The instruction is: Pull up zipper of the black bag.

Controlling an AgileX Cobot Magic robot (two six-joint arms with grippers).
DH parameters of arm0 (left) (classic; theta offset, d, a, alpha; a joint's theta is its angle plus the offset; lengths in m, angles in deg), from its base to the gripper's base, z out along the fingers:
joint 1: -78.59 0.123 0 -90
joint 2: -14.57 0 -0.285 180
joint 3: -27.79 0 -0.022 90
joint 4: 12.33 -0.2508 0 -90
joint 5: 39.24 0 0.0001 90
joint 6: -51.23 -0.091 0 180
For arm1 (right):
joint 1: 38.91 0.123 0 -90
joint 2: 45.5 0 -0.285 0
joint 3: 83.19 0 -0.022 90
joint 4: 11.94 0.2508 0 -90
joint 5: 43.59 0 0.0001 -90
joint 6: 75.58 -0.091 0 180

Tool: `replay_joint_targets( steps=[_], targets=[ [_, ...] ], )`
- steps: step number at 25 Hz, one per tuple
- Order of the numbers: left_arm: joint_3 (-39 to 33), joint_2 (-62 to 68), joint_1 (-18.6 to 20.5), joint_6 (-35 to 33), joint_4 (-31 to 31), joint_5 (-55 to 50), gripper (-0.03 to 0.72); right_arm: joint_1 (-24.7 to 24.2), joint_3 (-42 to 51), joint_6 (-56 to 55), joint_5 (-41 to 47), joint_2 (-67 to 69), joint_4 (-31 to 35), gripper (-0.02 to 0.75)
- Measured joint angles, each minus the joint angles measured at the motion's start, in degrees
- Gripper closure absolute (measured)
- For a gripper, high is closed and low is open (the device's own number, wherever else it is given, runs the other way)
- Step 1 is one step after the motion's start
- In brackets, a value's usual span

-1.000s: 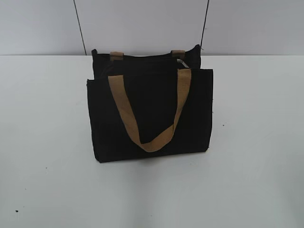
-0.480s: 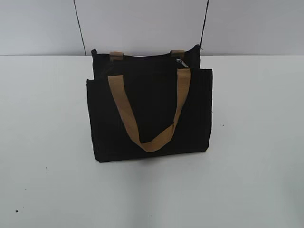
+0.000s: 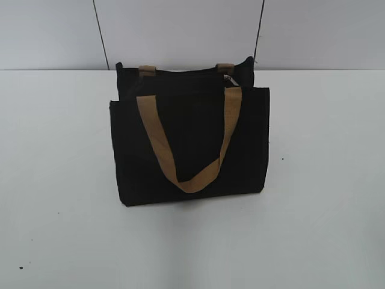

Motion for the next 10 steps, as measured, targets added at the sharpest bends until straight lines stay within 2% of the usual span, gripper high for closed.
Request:
replay_joint_targets(
  steps=[10],
  targets=[
    [0.0, 0.0, 0.0, 0.0, 0.0, 0.0, 0.251, -1.0, 0.0, 0.0, 0.0, 0.0, 0.0, 0.201]
  ],
)
